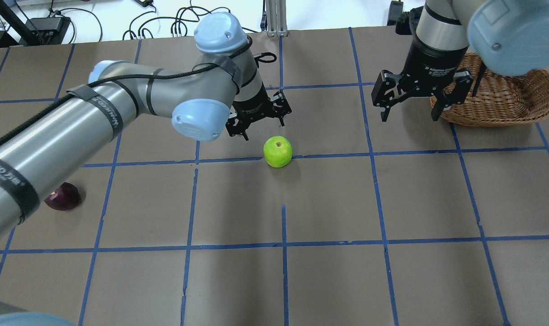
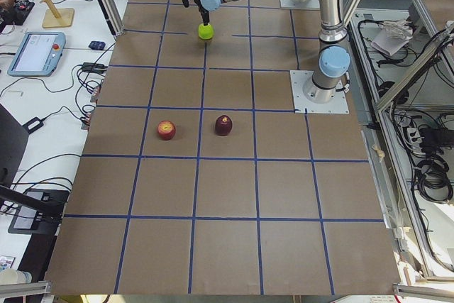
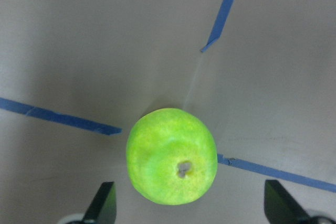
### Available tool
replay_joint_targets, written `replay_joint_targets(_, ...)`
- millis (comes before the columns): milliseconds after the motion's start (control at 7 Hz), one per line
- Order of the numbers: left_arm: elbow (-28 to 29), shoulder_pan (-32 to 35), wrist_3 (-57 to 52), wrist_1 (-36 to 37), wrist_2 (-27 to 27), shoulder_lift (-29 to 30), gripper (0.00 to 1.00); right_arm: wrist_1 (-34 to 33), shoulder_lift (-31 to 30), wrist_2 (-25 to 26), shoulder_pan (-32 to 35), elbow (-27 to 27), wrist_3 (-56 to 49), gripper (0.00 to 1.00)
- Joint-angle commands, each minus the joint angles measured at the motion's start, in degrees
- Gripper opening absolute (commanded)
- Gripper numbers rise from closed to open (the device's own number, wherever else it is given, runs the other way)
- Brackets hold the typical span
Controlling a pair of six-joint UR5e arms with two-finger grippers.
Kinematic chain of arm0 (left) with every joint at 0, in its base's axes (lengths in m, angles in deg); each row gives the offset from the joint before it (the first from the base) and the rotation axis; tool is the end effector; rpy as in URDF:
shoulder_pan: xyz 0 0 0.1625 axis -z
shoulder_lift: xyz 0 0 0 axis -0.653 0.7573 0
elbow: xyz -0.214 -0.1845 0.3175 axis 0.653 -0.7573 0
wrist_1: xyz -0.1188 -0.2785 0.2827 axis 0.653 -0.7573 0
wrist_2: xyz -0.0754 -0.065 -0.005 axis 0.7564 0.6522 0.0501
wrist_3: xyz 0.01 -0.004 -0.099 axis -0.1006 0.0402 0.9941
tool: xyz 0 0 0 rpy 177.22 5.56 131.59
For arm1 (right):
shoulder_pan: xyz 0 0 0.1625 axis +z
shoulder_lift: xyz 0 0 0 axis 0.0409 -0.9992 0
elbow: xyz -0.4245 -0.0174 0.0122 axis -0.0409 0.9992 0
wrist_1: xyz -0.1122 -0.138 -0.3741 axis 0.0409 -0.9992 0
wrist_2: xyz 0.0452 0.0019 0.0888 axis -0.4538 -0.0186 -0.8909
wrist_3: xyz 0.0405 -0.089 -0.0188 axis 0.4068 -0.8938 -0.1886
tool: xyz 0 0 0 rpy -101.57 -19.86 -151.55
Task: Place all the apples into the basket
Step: 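Release the green apple at the center and raise the left gripper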
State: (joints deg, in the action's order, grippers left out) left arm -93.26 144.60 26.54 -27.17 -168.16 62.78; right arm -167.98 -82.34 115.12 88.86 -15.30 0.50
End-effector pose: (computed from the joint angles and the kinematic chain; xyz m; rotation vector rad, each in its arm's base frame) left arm -0.2872 -0.5631 0.3115 0.3658 -3.0176 -0.0678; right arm 0.1431 -0.5169 0.4352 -0.1060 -3.1144 -0.2159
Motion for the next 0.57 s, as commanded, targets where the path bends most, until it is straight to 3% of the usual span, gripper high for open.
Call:
replay_joint_targets(0, 1.59, -10.26, -28.03, -18.09, -7.97, -7.1, 1.0, -10.24, 3.8, -0.32, 6.32, -1.07, 8.81, 1.0)
replay_joint_targets(143, 1.24, -17.19, -33.29, -20.22, -9.74, -8.7, 1.0, -13.43, 6.87, -0.75, 8.35, -0.98, 11.63, 1.0)
replay_joint_targets(286, 0.1, -24.65, -42.83, -20.25, -10.1, -8.71, 1.0, -19.47, 11.07, -2.67, 10.72, -0.46, 14.09, 1.0)
replay_joint_targets(429, -1.74, -31.26, -54.93, -19.72, -10.45, -8.71, 1.0, -20.92, 13.47, -3.04, 14.4, -0.45, 21.42, 1.0)
